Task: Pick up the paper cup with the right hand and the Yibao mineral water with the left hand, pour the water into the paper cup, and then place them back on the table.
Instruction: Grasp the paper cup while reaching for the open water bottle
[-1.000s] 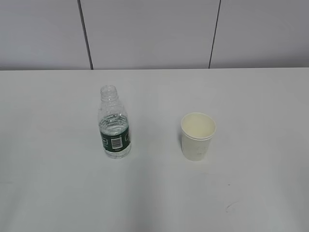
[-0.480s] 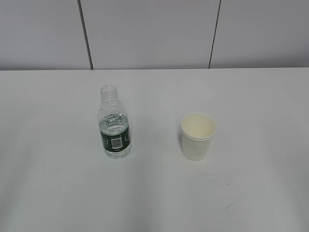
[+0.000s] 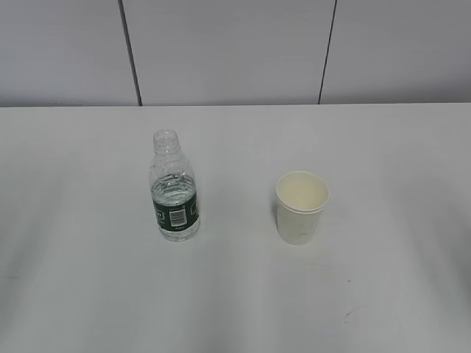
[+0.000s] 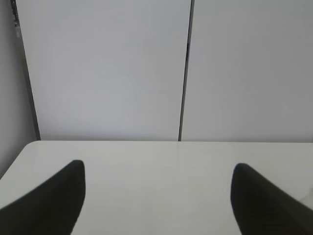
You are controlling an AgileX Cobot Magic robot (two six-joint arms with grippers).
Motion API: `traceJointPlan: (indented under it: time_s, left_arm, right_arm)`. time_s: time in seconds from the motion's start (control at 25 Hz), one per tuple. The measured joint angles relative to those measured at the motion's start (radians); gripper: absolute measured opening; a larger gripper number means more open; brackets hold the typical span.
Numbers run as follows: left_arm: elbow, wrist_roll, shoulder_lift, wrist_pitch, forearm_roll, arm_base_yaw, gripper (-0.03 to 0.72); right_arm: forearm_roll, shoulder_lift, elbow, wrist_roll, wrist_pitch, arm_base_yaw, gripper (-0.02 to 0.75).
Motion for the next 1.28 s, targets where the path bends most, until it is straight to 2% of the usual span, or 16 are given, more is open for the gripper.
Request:
traceJointPlan:
  time_s: [0.32, 0.64, 0.8, 1.04, 1.28]
  left_arm:
    - [0.027, 0.0, 0.329, -0.227, -0.009, -0.014, 0.554]
    - [0.028, 0.0, 0.739, -0.521, -0.008, -0.189, 0.553]
    - [0.028, 0.0, 0.921, -0.635, 0.001, -0.251, 0.553]
    - [0.024, -0.009, 1.098, -0.835, 0.066, -0.275, 0.553]
    - [0.019, -0.069, 1.211, -0.949, 0.166, -0.277, 0.552]
  right_arm:
    - [-0.018, 0.303, 0.118, 0.003, -0.486, 0.027, 0.587]
    - [-0.222, 0.709, 0.128, 0.166, -0.823, 0.056, 0.587]
    - [-0.39, 0.885, 0.128, 0.242, -0.959, 0.056, 0.587]
    - [-0.488, 1.097, 0.126, 0.265, -1.163, 0.056, 0.587]
    - [-0.503, 1.277, 0.122, 0.263, -1.355, 0.056, 0.587]
